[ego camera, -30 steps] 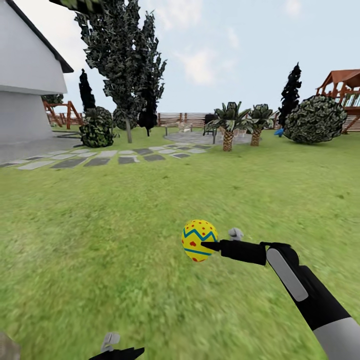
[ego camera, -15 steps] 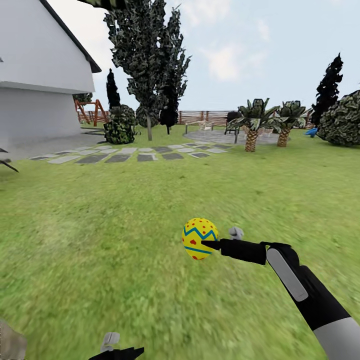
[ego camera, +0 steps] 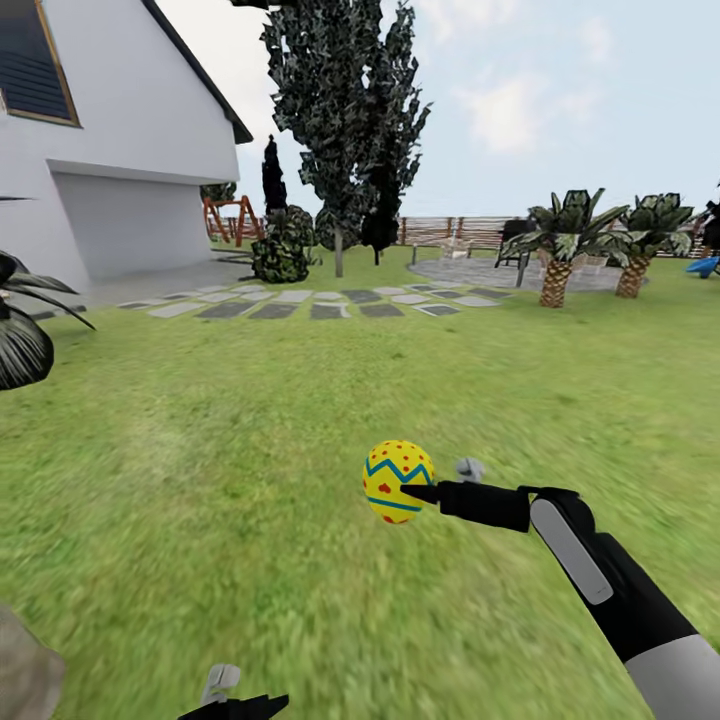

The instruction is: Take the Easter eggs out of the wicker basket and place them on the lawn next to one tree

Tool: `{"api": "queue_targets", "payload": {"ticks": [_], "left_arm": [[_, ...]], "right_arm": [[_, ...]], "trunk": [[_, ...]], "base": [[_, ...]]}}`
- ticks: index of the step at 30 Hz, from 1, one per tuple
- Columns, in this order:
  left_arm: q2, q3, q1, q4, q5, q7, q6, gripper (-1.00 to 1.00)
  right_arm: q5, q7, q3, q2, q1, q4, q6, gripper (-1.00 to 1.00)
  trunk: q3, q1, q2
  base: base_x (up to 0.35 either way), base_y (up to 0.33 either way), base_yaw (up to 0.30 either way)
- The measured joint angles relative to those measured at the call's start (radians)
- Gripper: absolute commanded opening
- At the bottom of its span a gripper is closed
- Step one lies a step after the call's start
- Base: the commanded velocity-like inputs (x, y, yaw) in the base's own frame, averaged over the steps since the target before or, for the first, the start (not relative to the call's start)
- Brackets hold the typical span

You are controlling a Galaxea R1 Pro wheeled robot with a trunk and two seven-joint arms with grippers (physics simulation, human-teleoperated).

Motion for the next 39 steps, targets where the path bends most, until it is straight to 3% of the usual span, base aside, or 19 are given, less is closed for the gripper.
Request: {"api": "queue_targets", "payload": {"ticks": [29,39], "left_arm": [[0.002,0.0,0.0,0.0,0.0,0.0,0.0,1.0],[0.002,0.001,0.0,0.0,0.001,-0.002,0.0,1.0]], "right_arm": [[0.0,0.0,0.001,0.0,0.0,-0.001,0.0,-1.0],[0.0,0.0,0.002,0.0,0.0,0.0,0.0,-1.0]], "trunk": [[-0.024,0.0,0.0],[-0.032,0.0,0.0]], "base": [[0.256,-0.212,0.262],[0.047,-0.036,0.262]]}}
